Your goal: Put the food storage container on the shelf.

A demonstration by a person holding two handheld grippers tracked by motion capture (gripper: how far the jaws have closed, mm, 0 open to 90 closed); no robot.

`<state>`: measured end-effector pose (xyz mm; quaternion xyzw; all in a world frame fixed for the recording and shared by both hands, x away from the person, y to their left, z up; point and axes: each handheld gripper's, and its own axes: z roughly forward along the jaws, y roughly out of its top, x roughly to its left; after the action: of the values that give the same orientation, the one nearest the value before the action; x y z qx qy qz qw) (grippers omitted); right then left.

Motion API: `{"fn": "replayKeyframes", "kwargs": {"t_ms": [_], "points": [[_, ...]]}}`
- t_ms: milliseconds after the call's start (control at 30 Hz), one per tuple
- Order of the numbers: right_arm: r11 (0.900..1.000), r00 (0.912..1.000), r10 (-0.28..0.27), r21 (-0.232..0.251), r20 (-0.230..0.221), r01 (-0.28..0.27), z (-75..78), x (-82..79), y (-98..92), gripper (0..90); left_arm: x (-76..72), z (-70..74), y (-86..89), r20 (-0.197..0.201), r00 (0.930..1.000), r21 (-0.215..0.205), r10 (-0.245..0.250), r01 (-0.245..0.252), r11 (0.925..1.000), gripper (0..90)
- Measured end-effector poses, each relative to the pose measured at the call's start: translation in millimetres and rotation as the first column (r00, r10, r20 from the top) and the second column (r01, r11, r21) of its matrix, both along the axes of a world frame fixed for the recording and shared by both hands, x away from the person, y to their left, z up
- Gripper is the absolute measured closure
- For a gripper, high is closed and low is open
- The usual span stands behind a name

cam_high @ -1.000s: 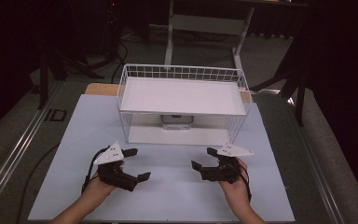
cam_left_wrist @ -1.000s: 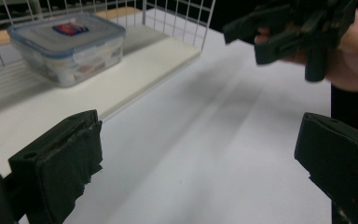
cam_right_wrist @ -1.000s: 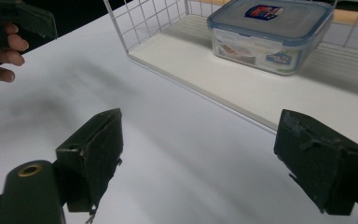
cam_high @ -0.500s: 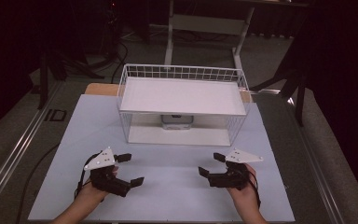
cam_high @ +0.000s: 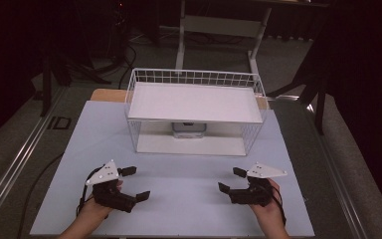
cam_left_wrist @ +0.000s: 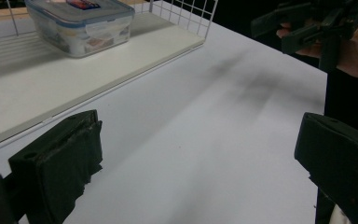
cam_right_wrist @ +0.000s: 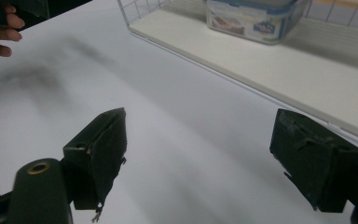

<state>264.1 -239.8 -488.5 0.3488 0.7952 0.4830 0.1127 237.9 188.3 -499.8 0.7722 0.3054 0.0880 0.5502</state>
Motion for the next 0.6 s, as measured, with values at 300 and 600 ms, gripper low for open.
{"fn": "replayKeyframes", "kwargs": {"t_ms": [300, 600], "points": [[1.000, 0.9993, 0.030, -0.007, 0.021, -0.030, -5.4, 0.4, -10.3, 15.8, 2.6, -3.8, 4.2, 0.007, 0.9999, -0.007, 0.012, -0.012, 0.9999, 1.6], [0.997, 0.9938, 0.070, 0.035, 0.087, -0.073, -7.1, -0.5, -14.6, 15.0, 1.5, -1.0, 7.4, 0.049, 0.9987, -0.025, 0.016, -0.015, 0.9996, 1.6]]}}
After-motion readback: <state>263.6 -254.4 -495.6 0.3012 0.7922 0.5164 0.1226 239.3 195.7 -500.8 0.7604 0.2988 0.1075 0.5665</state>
